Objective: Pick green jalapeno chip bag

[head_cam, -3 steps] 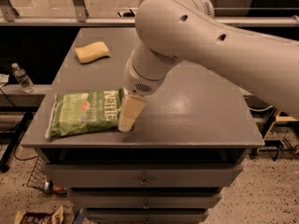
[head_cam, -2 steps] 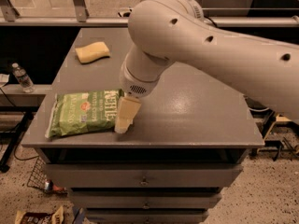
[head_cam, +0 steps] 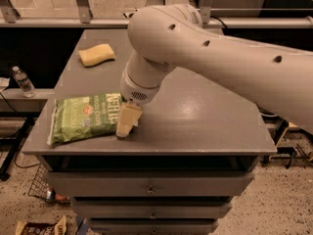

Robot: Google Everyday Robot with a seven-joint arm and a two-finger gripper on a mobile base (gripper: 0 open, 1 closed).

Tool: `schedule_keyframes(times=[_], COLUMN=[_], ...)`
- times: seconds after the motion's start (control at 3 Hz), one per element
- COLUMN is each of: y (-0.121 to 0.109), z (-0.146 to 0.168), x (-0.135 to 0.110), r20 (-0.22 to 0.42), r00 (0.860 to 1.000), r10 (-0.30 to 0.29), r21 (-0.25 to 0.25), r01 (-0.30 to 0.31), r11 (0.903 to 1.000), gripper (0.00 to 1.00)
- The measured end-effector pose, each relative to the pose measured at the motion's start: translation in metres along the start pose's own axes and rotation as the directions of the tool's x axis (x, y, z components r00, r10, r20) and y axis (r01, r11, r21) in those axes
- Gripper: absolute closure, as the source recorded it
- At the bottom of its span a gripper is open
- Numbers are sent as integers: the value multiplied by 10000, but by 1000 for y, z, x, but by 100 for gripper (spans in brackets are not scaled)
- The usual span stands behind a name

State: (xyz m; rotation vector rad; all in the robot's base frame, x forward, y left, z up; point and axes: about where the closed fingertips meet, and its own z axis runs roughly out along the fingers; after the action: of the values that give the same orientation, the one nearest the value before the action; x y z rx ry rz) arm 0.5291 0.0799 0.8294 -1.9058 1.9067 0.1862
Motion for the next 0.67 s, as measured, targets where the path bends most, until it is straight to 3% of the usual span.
schedule_keyframes(times=[0.67], y=[-3], z=[-7], x=[0], r20=[61], r00=[10000], r10=[40], r21=[196], r01=[-41], r11=[9998], gripper=[70])
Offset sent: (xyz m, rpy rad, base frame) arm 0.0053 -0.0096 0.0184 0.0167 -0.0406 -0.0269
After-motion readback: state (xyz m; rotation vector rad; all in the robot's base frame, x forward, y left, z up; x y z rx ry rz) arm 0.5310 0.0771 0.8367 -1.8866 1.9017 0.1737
